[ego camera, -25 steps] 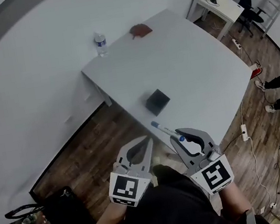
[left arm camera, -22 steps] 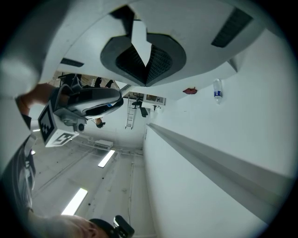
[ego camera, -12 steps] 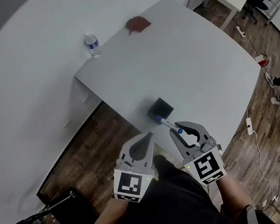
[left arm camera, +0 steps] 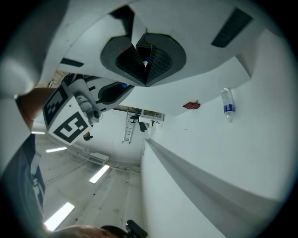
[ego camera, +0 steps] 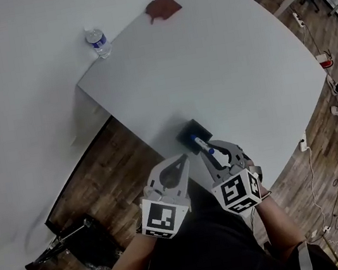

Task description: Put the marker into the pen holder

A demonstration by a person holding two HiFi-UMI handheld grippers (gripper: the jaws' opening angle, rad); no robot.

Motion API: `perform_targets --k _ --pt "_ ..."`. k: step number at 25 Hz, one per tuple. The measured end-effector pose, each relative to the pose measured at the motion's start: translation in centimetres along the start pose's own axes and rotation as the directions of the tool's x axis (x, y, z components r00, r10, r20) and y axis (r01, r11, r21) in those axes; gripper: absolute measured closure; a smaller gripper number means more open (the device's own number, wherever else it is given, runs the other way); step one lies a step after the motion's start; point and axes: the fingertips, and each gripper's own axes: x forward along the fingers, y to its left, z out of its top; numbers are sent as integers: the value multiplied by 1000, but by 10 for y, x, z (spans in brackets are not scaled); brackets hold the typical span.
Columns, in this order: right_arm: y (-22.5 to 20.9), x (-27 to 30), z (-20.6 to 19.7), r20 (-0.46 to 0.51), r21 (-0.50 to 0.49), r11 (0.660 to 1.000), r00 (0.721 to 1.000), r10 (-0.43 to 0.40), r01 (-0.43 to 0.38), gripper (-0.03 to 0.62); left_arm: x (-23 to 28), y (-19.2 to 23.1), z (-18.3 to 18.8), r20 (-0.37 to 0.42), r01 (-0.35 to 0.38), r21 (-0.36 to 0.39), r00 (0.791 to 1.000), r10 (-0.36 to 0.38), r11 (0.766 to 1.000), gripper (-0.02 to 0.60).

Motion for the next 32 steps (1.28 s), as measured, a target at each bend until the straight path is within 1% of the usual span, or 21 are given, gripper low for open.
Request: perform_targets --k 3,7,12,16,18,24,27,32 --pt "-3 15 -12 -47 -37 999 999 0 -2 514 8 4 -6 -30 -10 -9 1000 10 1000 575" --pt "-1 36 -23 -101 -94 996 995 -3 -6 514 14 13 -13 -42 -29 -32 999 28 999 575" --pt "3 55 -37 -154 -116 993 988 0 -18 514 16 16 -24 -68 -45 -50 997 42 998 575" --pt "7 65 -43 -174 -125 992 985 4 -26 514 13 17 -29 -79 -58 -63 995 53 996 575" --pt "11 68 -38 -163 -111 993 986 26 -44 513 11 20 -31 -77 -67 -71 995 62 995 575" --pt "26 62 -11 -81 -40 994 992 102 -105 491 5 24 -34 -83 -78 -68 994 73 995 575" --pt "26 53 1 -47 -20 994 993 106 -107 492 4 22 -30 -68 -74 -65 995 69 995 575" --pt "24 33 15 11 7 997 997 77 -78 493 1 15 -22 -37 -58 -60 998 56 997 575"
